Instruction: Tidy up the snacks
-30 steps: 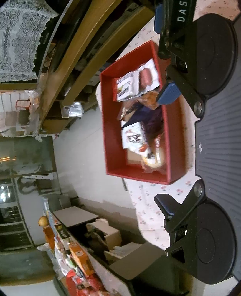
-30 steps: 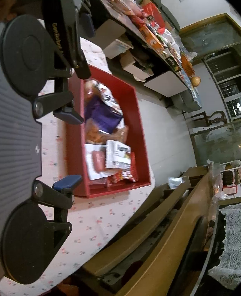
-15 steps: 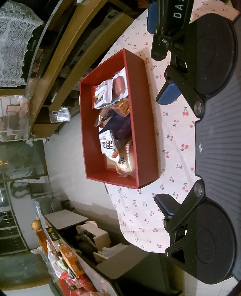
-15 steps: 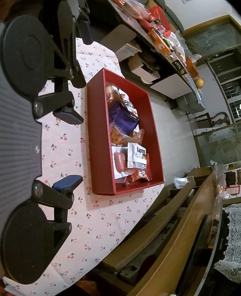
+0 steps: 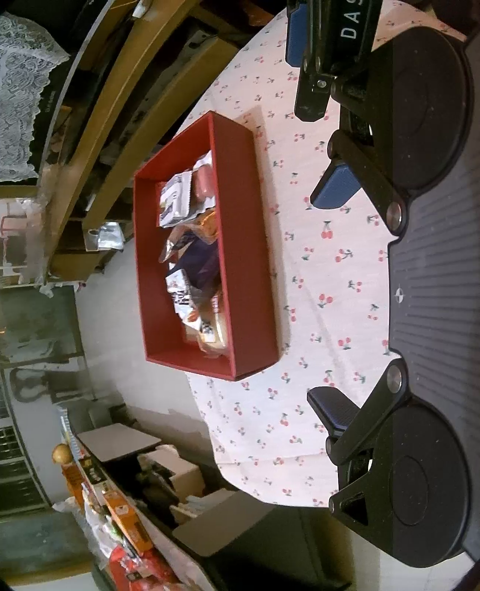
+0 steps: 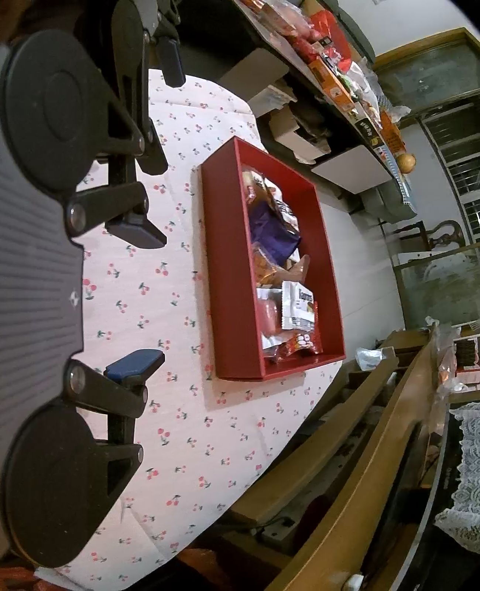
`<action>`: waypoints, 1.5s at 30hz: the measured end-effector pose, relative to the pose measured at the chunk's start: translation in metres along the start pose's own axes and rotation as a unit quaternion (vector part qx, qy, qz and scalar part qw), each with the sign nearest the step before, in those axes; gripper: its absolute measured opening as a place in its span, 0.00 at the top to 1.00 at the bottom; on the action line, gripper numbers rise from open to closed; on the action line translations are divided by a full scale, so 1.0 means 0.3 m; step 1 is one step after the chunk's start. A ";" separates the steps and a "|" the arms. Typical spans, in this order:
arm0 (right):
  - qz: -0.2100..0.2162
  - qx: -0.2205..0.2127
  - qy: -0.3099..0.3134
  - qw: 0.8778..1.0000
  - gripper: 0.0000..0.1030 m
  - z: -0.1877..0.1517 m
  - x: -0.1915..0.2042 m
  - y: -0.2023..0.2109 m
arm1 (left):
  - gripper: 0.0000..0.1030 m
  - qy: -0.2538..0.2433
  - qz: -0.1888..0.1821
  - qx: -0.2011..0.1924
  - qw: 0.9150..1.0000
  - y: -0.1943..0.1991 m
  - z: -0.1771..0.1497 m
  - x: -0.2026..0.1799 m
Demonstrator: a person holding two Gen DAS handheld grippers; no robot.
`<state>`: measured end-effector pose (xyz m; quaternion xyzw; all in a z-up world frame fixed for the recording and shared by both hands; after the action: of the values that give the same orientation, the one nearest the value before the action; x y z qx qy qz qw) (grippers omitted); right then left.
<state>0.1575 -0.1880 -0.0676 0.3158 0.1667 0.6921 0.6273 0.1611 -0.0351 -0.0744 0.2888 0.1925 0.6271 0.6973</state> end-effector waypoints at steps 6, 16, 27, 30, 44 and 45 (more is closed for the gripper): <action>-0.002 0.008 0.003 1.000 0.32 -0.045 0.003 0.027 | 0.00 0.003 -0.007 0.013 1.000 0.023 -0.051 -0.003; -0.007 0.017 0.008 1.000 0.32 -0.099 0.002 0.062 | 0.00 0.002 -0.010 0.027 1.000 0.052 -0.105 -0.012; -0.011 0.027 0.014 0.999 0.32 -0.152 0.004 0.091 | 0.01 -0.001 -0.014 0.039 0.999 0.077 -0.158 -0.019; -0.010 0.028 0.015 0.999 0.32 -0.161 0.009 0.098 | 0.01 -0.001 -0.014 0.044 0.999 0.081 -0.171 -0.021; -0.010 0.031 0.020 0.999 0.32 -0.185 0.023 0.113 | 0.01 0.003 -0.016 0.053 0.998 0.099 -0.203 -0.016; -0.010 0.031 0.020 0.999 0.32 -0.186 0.023 0.113 | 0.01 0.003 -0.015 0.053 0.998 0.100 -0.203 -0.016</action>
<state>0.0954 -0.1774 -0.0861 0.3195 0.2036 0.6863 0.6209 0.0991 -0.0286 -0.1019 0.3203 0.2319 0.6062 0.6901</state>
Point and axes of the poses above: each gripper's, at about its wrist camera, not at the fingertips, and y roughly against the way its jaws point, x to its left, z to its top, the point moved 10 cm from there along -y, roughly the way its jaws point, and after that the axes turned 7 degrees about -x, right-handed, at the moved point
